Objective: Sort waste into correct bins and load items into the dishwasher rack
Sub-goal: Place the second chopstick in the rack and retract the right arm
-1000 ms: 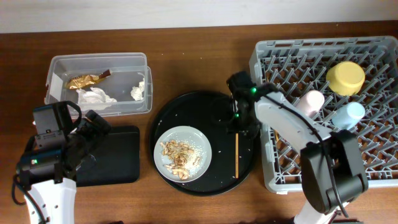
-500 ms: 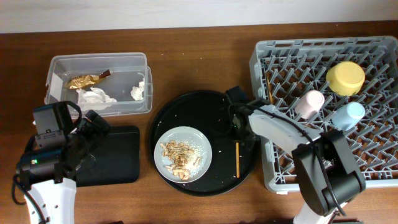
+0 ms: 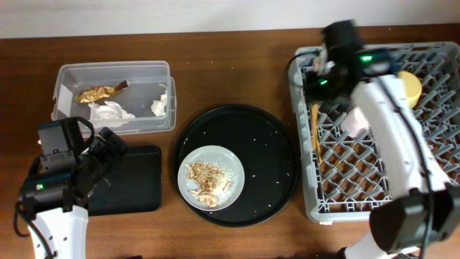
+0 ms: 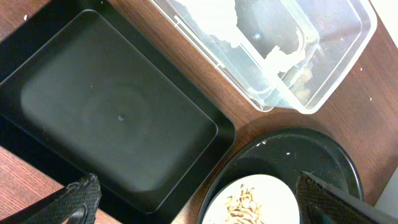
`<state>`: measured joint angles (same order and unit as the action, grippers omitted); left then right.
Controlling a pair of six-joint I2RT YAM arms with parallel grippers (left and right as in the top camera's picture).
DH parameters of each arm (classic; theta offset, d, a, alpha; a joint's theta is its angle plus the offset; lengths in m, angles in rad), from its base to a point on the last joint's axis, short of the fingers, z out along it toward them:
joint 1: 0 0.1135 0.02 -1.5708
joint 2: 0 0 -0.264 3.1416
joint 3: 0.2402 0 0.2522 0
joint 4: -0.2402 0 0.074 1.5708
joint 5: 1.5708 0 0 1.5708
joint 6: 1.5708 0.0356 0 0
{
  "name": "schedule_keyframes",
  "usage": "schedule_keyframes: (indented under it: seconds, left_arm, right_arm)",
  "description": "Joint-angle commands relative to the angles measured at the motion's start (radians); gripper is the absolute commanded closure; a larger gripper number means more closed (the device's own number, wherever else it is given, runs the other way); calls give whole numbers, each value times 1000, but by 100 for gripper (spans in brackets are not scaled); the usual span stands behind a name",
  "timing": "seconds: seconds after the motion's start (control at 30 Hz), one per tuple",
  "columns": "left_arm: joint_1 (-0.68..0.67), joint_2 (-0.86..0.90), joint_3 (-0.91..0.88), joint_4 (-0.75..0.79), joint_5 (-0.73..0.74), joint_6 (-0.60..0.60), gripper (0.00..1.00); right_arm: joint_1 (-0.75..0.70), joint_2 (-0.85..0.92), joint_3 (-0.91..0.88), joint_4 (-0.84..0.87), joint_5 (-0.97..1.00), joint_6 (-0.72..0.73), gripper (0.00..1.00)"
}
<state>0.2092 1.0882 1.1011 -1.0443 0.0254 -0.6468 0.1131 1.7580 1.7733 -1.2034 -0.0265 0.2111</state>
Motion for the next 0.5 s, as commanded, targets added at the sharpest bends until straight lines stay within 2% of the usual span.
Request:
schedule_keyframes:
  seconds: [0.0,0.2,0.23,0.27,0.3,0.33,0.4,0.47]
  left_arm:
    - [1,-10,1,1,-7,12,1]
    - [1,-10,1,1,-7,12,1]
    - [1,-10,1,1,-7,12,1]
    - [1,-10,1,1,-7,12,1]
    - [1,-10,1,1,-7,12,1]
    - [1,-10,1,1,-7,12,1]
    - [1,-10,1,1,-7,12,1]
    - [1,-10,1,1,-7,12,1]
  right_arm:
    - [-68,12,10,19,-19,-153,96]
    - [-73,107,-4,66,-32,-155,95]
    - [-74,127,-4,61,-42,-155,88]
    - [-74,130,-4,55,-50,-155,72]
    - [-73,134,-4,50,-57,-155,42]
    - [-74,134,-4,47,-73,-155,24]
    - [-73,134,-4,31,-79,-151,17]
    - [-73,128,-4,-7,-95,-117,17]
